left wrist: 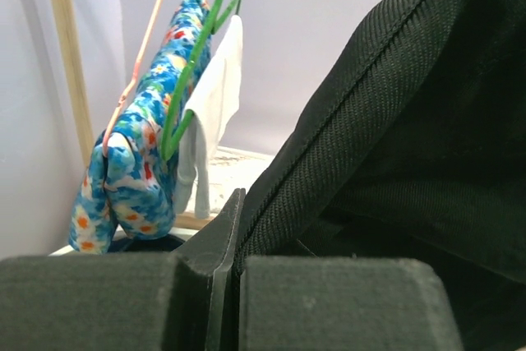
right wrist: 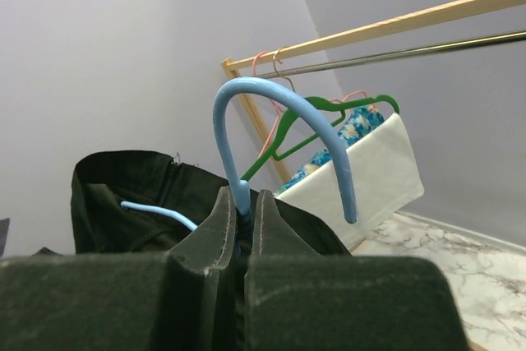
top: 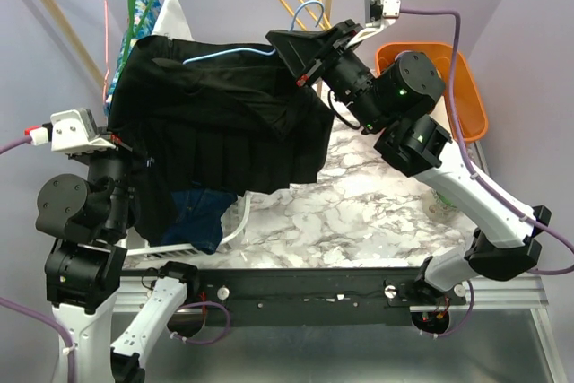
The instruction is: Remove the skirt from the hanger
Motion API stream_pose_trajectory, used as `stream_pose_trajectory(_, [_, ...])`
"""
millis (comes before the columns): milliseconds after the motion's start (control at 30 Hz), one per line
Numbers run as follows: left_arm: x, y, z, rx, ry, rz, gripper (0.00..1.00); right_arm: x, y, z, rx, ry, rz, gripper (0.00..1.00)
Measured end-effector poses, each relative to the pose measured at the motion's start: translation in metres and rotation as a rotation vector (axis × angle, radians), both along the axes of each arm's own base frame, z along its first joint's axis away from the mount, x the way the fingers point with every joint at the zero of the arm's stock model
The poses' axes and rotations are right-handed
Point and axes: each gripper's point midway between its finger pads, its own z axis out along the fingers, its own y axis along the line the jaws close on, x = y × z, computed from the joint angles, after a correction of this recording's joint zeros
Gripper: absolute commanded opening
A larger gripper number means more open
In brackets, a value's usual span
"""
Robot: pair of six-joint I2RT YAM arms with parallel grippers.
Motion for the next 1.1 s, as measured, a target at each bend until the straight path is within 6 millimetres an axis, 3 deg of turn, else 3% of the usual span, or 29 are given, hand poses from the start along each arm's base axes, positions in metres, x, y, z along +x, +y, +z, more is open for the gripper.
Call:
stream_pose_trajectory(300, [0.017, 0.012, -0.007, -0.007, 0.012, 0.087, 0.0, -0.011, -0.005, 0.004, 0.032, 0.017, 0.044, 0.01])
stream_pose_trajectory(533, [0.018, 0.015, -0.008, -0.012, 0.014, 0.11, 0.0, -0.02, -0.018, 0.008, 0.054, 0.009, 0.047, 0.01])
stream_pose_trajectory(800, [0.017, 0.016, -0.013, -0.043, 0.009, 0.113, 0.0, -0.021, -0.018, 0.008, 0.067, 0.014, 0.054, 0.01])
stream_pose_trajectory(1100, [0.017, 0.022, -0.017, -0.083, 0.021, 0.151, 0.0, -0.018, -0.02, -0.003, 0.087, 0.025, 0.041, 0.01])
